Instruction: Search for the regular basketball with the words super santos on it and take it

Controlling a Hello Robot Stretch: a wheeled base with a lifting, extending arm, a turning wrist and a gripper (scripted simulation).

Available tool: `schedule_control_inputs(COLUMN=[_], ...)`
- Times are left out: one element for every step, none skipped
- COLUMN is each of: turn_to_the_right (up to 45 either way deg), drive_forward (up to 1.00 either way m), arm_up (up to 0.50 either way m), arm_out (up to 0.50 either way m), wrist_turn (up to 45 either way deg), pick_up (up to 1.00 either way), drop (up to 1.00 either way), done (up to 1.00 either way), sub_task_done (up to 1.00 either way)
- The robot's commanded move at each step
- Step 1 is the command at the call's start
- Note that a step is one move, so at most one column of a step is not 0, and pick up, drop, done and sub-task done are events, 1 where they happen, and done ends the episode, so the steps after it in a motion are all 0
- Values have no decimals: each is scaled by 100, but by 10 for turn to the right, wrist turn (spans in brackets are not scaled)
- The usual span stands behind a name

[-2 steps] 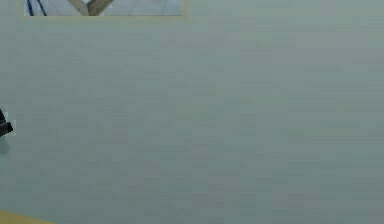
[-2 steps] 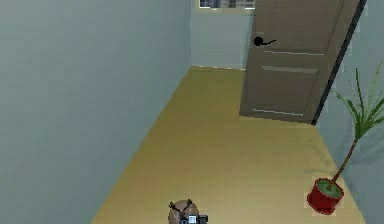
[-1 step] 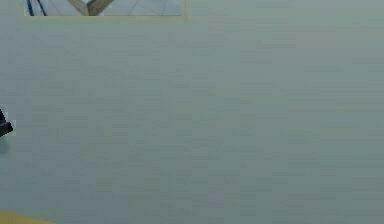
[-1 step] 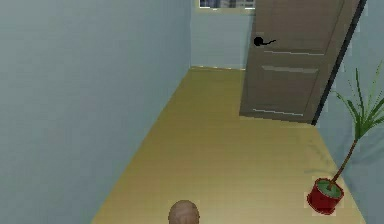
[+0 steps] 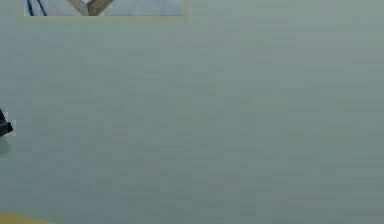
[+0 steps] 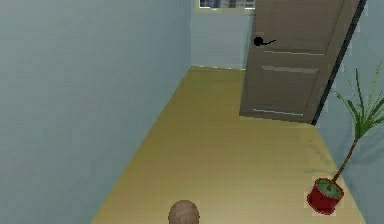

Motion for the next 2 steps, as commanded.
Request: schedule_control_inputs(turn_to_the_right=[0,0], drive_forward=[0,0], arm_up=[10,0], arm_out=[0,0], wrist_turn=[0,0], pick_up=[0,0], drop=[0,0], done=[0,100], sub_task_done=[0,0])
